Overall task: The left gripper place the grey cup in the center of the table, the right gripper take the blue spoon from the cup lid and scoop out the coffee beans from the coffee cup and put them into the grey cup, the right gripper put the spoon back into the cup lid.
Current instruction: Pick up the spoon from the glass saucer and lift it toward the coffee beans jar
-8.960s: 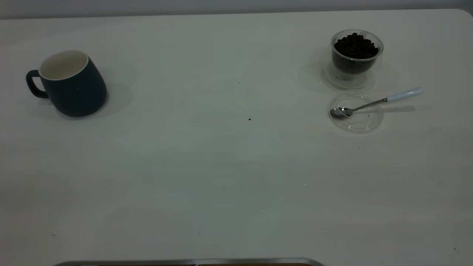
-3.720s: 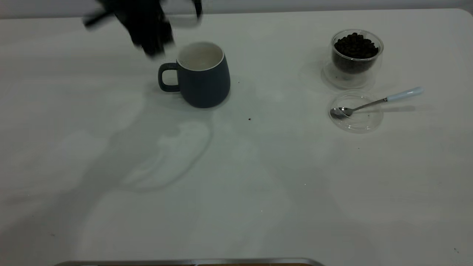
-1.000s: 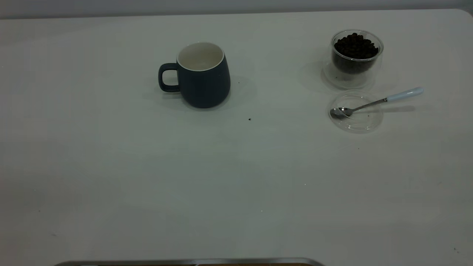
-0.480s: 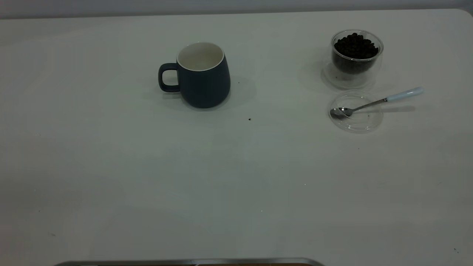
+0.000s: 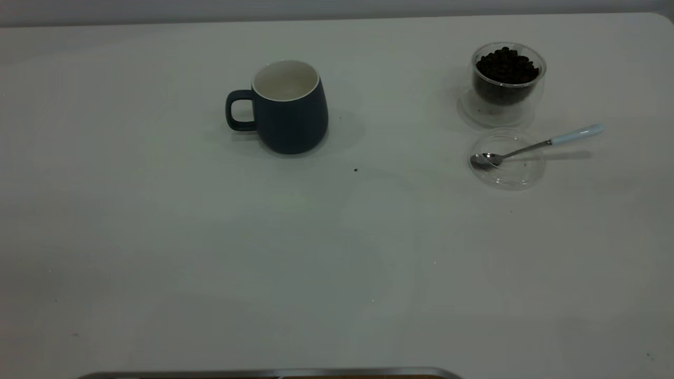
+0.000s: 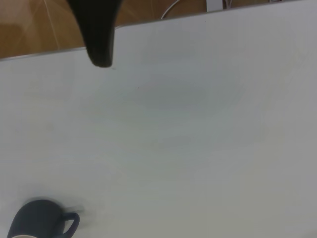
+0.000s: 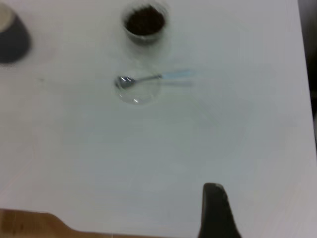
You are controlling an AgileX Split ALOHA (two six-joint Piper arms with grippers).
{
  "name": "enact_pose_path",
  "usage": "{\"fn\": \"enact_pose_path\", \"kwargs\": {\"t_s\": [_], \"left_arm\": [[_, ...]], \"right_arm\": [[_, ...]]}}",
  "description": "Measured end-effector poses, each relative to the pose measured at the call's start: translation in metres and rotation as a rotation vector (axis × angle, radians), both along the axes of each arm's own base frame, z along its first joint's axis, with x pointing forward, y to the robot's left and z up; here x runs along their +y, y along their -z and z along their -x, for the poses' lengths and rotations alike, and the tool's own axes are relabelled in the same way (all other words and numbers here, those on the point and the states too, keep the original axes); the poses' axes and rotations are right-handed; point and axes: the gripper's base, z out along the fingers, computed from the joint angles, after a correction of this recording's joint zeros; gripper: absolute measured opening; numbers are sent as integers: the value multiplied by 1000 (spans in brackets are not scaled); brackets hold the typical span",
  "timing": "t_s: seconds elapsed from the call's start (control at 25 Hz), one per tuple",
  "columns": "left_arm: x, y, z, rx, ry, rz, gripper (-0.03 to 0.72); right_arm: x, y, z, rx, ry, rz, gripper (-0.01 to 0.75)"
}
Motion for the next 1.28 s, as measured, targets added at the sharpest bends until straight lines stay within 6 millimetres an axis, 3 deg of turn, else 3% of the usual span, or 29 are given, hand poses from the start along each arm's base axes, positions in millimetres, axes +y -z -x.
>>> {"fn": "enact_pose_path", "kwargs": {"t_s": [0.12,0.28,0.52,0.64,0.8,1.12,1.28], "left_arm": [[0,0,0,0,0,0,555],[0,0,0,0,0,0,555],[0,0,0,0,0,0,555],[0,0,0,0,0,0,555],[0,0,0,0,0,0,555],[0,0,0,0,-1,2,555],[0,0,0,0,-3,3,555]], "right_arm": [[-2,-1,-56,136,16,-18,531],[-4,21,-129,309,26,-33,549],[-2,72,-227,517,0,-72,558],[0,98,-265,580,-41,-101,563],[0,129,-295,632,-58,-147,576],[-18,156,-309,612,-46,-262,578],[-25,184,-316,627,-52,-349,582]]}}
